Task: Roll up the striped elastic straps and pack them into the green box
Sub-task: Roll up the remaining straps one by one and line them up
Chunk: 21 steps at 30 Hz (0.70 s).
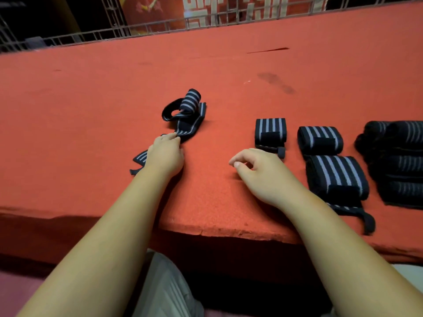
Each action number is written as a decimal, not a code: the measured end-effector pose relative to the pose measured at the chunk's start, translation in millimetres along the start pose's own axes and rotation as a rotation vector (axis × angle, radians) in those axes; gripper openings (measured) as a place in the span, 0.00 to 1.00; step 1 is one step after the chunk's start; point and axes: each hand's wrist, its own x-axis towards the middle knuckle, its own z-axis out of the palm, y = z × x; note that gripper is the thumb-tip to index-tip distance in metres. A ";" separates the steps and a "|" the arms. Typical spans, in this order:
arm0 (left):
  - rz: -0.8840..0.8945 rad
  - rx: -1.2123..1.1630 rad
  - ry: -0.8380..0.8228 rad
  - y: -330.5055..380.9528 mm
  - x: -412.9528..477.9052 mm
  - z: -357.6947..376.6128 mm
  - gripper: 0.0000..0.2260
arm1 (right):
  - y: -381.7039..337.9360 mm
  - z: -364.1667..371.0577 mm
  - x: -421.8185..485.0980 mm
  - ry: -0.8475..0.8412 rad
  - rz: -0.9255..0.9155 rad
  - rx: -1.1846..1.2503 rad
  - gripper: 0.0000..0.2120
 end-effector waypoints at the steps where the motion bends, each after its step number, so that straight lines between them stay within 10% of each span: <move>1: 0.027 -0.037 0.036 -0.7 0.0 -0.7 0.18 | -0.1 0.6 -0.8 -0.002 0.003 -0.006 0.09; 7: 0.084 -0.549 0.078 30.4 -35.9 -38.7 0.12 | -2.0 1.5 -1.5 0.040 0.123 0.160 0.11; 14: 0.188 -1.036 -0.252 69.6 -108.8 -65.1 0.11 | -12.8 -2.7 0.6 0.105 0.328 0.526 0.16; 18: 0.274 -1.052 -0.457 72.9 -132.5 -73.7 0.11 | -11.3 -14.5 -2.0 0.046 0.402 0.542 0.29; 21: 0.334 -1.042 -0.591 67.2 -136.2 -77.2 0.11 | -11.1 -22.6 -10.3 -0.020 0.378 0.369 0.21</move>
